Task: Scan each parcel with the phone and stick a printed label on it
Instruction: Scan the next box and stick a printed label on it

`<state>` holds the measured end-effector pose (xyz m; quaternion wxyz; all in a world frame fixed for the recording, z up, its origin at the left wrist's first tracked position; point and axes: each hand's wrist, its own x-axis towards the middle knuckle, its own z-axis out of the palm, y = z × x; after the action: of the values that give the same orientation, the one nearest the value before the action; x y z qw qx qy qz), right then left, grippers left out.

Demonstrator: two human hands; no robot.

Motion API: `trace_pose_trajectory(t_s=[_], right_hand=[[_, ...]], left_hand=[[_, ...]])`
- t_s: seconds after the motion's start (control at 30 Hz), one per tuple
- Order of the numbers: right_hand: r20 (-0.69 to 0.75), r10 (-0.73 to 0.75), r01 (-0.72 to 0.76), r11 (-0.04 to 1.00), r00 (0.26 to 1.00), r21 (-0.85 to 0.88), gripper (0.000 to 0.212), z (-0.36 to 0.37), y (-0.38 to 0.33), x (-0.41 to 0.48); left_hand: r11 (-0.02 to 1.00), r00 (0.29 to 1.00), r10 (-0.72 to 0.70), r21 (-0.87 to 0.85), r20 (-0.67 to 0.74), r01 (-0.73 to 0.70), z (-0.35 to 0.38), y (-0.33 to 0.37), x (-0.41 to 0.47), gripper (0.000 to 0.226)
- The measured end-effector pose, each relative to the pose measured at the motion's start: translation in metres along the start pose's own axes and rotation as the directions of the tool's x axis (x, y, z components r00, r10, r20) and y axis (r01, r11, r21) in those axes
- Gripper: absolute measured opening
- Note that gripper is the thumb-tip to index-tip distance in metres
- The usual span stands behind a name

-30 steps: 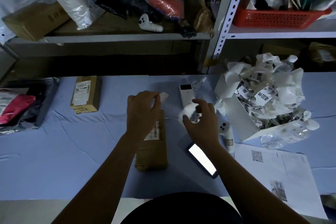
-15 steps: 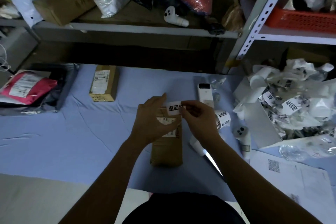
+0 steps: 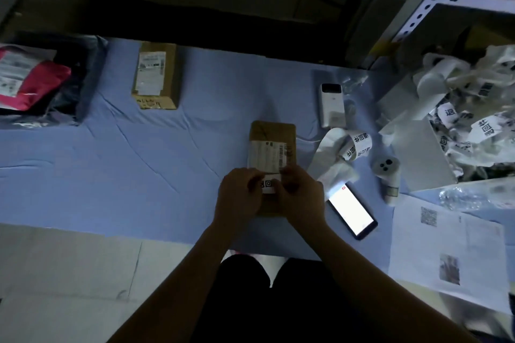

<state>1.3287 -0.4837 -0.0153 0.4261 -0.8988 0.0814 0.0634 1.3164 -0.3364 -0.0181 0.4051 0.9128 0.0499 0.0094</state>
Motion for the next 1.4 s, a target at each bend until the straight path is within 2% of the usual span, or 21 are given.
trace_pose_trajectory(t_s=[0.1, 0.2, 0.3, 0.4, 0.5, 0.57, 0.67, 0.7, 0.77, 0.87, 0.97, 1.1, 1.2, 1.33, 1.4], right_hand=[[-0.007, -0.065, 0.064, 0.994, 0.998, -0.087, 0.018, 0.007, 0.002, -0.003], [0.021, -0.084, 0.087, 0.981, 0.996, -0.176, 0.027, 0.013, 0.001, -0.001], [0.005, -0.078, 0.076, 0.953, 0.997, -0.292, 0.026, 0.015, 0.004, -0.001], [-0.072, -0.013, -0.008, 0.960, 0.997, -0.281, 0.029, 0.013, 0.011, -0.003], [-0.123, 0.139, -0.148, 0.987, 0.983, -0.062, 0.031, 0.008, 0.023, -0.004], [-0.102, 0.234, -0.232, 0.972, 0.967, 0.030, 0.037, 0.005, 0.029, -0.004], [-0.025, 0.249, -0.245, 0.964, 0.968, 0.099, 0.050, 0.003, 0.030, -0.006], [0.002, 0.234, -0.232, 0.965, 0.972, 0.121, 0.054, 0.004, 0.029, -0.007], [0.043, 0.200, -0.204, 0.966, 0.979, 0.161, 0.054, 0.004, 0.028, -0.012], [0.064, 0.188, -0.197, 0.959, 0.980, 0.204, 0.041, 0.003, 0.025, -0.015], [0.097, 0.141, -0.158, 0.965, 0.985, 0.209, 0.027, 0.002, 0.018, -0.017], [0.198, 0.019, -0.063, 0.973, 0.980, 0.221, 0.024, 0.012, -0.012, -0.029], [0.221, -0.116, 0.063, 0.970, 0.968, 0.233, 0.021, 0.037, -0.060, -0.042], [0.285, -0.273, 0.179, 0.932, 0.919, 0.316, 0.031, 0.091, -0.143, -0.067], [0.312, -0.344, 0.235, 0.911, 0.886, 0.338, 0.032, 0.124, -0.185, -0.085]], left_hand=[[0.989, 0.991, 0.119, 0.082, 0.057, -0.123, 0.007, -0.011, -0.005, 0.020], [0.964, 0.972, 0.221, 0.132, 0.078, -0.230, 0.012, -0.017, -0.005, 0.019], [0.945, 0.961, 0.252, 0.186, 0.111, -0.269, 0.013, -0.025, -0.006, 0.017], [0.942, 0.969, 0.237, 0.226, 0.074, -0.248, 0.013, -0.033, -0.010, 0.020], [0.966, 0.986, 0.169, 0.201, -0.015, -0.162, 0.008, -0.040, -0.019, 0.026], [0.991, 0.996, 0.078, 0.112, -0.042, -0.073, 0.006, -0.043, -0.025, 0.029], [0.990, 0.989, -0.122, -0.082, -0.088, 0.115, 0.011, -0.044, -0.031, 0.043], [0.969, 0.971, -0.218, -0.144, -0.102, 0.203, 0.013, -0.043, -0.031, 0.053], [0.897, 0.926, -0.375, -0.269, -0.043, 0.350, 0.017, -0.040, -0.031, 0.068], [0.885, 0.940, -0.330, -0.318, 0.087, 0.340, 0.025, -0.038, -0.034, 0.044], [0.877, 0.937, -0.332, -0.331, 0.107, 0.348, 0.024, -0.036, -0.037, 0.034], [0.855, 0.933, -0.360, -0.398, 0.010, 0.334, -0.019, -0.045, -0.050, 0.037], [0.858, 0.922, -0.377, -0.410, -0.093, 0.309, -0.075, -0.062, -0.062, 0.042], [0.879, 0.883, -0.369, -0.419, -0.290, 0.229, -0.169, -0.097, -0.085, 0.038], [0.893, 0.884, -0.328, -0.413, -0.333, 0.176, -0.219, -0.119, -0.103, 0.037]])
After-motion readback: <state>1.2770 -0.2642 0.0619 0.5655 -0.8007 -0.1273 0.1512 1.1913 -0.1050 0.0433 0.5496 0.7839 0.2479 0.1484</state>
